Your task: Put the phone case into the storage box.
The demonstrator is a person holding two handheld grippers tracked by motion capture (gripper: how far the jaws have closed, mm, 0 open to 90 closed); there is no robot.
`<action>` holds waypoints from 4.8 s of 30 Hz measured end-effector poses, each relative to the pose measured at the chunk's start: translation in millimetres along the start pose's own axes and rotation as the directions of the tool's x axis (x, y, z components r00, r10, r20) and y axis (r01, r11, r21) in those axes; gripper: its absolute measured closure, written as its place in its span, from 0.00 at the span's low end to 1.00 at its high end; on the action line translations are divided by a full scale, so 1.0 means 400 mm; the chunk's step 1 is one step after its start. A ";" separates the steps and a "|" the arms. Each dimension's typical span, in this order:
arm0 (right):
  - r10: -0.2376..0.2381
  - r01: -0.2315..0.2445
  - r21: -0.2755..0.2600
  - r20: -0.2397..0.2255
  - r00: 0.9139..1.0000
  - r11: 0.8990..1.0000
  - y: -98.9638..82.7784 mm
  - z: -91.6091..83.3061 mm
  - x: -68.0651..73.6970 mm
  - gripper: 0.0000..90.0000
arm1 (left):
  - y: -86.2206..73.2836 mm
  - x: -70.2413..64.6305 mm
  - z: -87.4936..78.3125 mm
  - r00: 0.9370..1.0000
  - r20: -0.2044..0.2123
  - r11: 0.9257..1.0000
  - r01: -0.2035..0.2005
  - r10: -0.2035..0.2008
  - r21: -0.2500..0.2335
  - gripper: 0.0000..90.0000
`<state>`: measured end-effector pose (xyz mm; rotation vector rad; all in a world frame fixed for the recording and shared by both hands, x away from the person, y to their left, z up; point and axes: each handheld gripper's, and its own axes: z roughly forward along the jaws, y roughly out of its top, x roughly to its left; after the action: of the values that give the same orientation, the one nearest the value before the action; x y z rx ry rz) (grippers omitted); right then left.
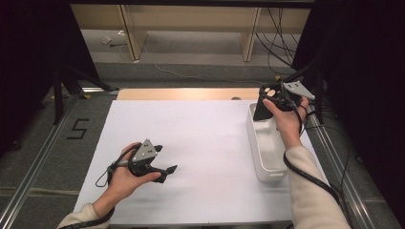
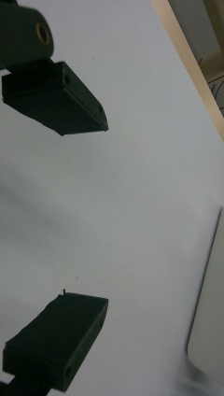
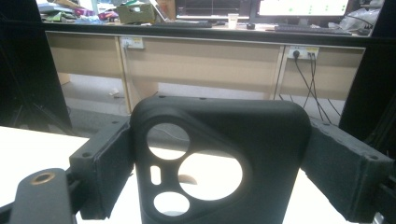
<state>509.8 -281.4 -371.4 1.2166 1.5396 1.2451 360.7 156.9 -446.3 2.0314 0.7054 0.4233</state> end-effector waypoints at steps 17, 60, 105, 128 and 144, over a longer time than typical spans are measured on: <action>0.002 -0.002 0.028 0.005 1.000 1.000 -0.001 0.023 -0.001 0.17 | 0.000 -0.001 0.000 1.000 0.002 1.000 0.000 0.000 0.001 0.14; -0.004 0.003 0.100 0.012 1.000 0.995 -0.035 0.071 0.001 0.17 | 0.000 0.000 0.001 1.000 0.003 1.000 0.001 -0.001 0.000 0.14; 0.010 -0.012 0.148 0.019 1.000 0.989 -0.073 0.124 0.000 0.16 | 0.001 0.001 0.000 1.000 0.003 1.000 0.001 -0.001 -0.003 0.14; 0.029 -0.027 0.156 -0.006 1.000 0.987 -0.080 0.133 -0.007 0.09 | 0.001 0.002 0.001 1.000 0.002 1.000 0.001 -0.001 -0.002 0.14; 0.029 -0.027 0.148 -0.009 1.000 0.989 -0.073 0.133 -0.007 0.00 | 0.001 0.001 0.001 1.000 0.002 1.000 0.000 0.000 -0.001 0.14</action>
<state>555.5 -274.1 -410.7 1.3317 1.6526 1.1738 361.5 156.8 -446.1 2.0307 0.7040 0.4216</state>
